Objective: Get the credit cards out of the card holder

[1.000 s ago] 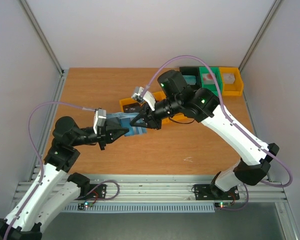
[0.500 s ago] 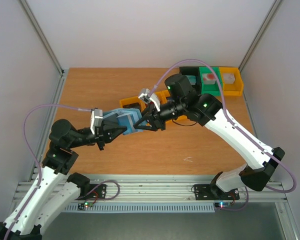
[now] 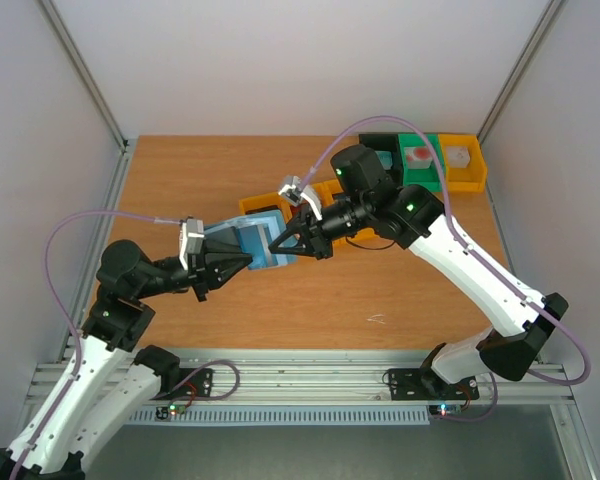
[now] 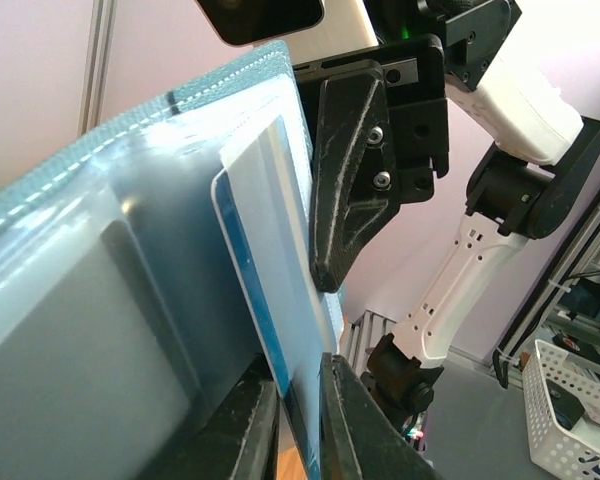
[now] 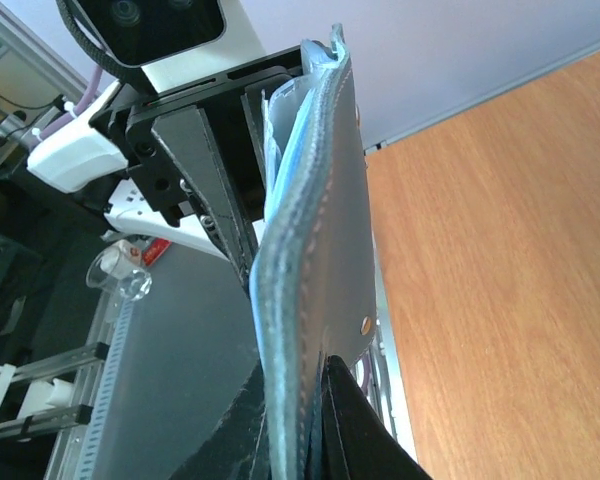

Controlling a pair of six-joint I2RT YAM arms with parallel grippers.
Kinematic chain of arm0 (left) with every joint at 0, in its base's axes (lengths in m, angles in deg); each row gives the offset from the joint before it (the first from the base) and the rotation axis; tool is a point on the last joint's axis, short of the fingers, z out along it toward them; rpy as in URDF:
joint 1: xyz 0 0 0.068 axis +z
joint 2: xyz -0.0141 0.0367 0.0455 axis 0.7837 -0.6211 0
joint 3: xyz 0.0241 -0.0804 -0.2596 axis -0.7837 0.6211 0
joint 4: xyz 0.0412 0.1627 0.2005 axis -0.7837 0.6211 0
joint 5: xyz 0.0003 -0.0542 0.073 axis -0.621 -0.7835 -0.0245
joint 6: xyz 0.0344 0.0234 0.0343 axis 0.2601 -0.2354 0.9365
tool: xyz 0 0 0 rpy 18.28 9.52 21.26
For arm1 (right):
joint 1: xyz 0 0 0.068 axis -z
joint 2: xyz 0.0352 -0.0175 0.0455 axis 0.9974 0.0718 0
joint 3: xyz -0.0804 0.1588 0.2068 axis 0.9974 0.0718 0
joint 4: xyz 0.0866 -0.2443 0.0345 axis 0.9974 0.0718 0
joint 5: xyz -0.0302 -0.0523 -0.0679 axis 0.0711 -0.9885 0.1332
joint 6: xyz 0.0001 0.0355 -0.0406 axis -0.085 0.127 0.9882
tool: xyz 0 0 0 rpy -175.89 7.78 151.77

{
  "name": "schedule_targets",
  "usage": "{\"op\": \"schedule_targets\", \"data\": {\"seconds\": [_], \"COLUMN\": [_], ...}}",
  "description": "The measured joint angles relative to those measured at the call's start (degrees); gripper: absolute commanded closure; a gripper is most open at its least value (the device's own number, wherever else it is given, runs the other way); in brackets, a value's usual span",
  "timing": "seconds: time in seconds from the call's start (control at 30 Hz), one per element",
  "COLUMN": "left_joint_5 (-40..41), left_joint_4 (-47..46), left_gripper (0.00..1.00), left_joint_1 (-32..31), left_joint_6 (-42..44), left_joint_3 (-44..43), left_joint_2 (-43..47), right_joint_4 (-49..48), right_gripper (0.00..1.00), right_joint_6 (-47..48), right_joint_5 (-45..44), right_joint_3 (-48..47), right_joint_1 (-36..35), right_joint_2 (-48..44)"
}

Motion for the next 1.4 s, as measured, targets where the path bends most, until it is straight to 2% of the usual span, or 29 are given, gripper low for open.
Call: {"op": "schedule_targets", "data": {"seconds": [0.2, 0.57, 0.73, 0.8, 0.9, 1.1, 1.17, 1.23, 1.3, 1.4], "left_joint_5": [0.0, -2.0, -2.4, -2.4, -2.4, -2.4, -2.4, -2.4, -2.4, -2.1], "left_joint_4": [0.4, 0.9, 1.3, 1.4, 1.5, 1.4, 1.5, 1.2, 0.3, -1.1], "left_gripper": [0.97, 1.0, 1.0, 1.0, 1.0, 1.0, 0.88, 0.86, 0.87, 0.95], "left_joint_1": [0.3, 0.6, 0.8, 0.8, 0.9, 1.2, 1.2, 1.2, 1.2, 1.2], "left_joint_6": [0.5, 0.4, 0.4, 0.4, 0.4, 0.0, 0.0, -0.1, -0.5, -1.7], "left_joint_3": [0.0, 0.0, 0.0, 0.0, 0.0, 0.0, 0.0, 0.0, 0.0, 0.0], "left_joint_2": [0.3, 0.3, 0.3, 0.3, 0.4, 0.6, 0.9, 1.1, 1.0, 1.0], "right_joint_4": [2.1, 3.9, 4.5, 4.7, 4.9, 3.1, 2.6, 2.3, 2.2, 2.3], "right_gripper": [0.99, 0.99, 0.88, 0.89, 0.98, 0.99, 0.99, 0.99, 0.99, 0.99], "right_joint_6": [0.9, 3.2, 3.8, 4.0, 3.7, 1.8, 1.6, 1.5, 1.3, 1.2], "right_joint_5": [0.6, 0.4, 0.0, 0.0, 0.2, 1.4, 1.5, 1.9, 2.6, 3.0], "right_joint_3": [-2.1, -2.2, -2.2, -2.2, -2.2, -1.4, -1.1, -1.1, -1.1, -1.1], "right_joint_1": [0.0, 0.1, 0.1, 0.2, 0.8, 1.2, 1.2, 1.2, 1.2, 1.2], "right_joint_2": [0.0, 0.0, 0.0, 0.0, -0.2, -0.4, -0.5, -0.6, -0.7, -0.7]}}
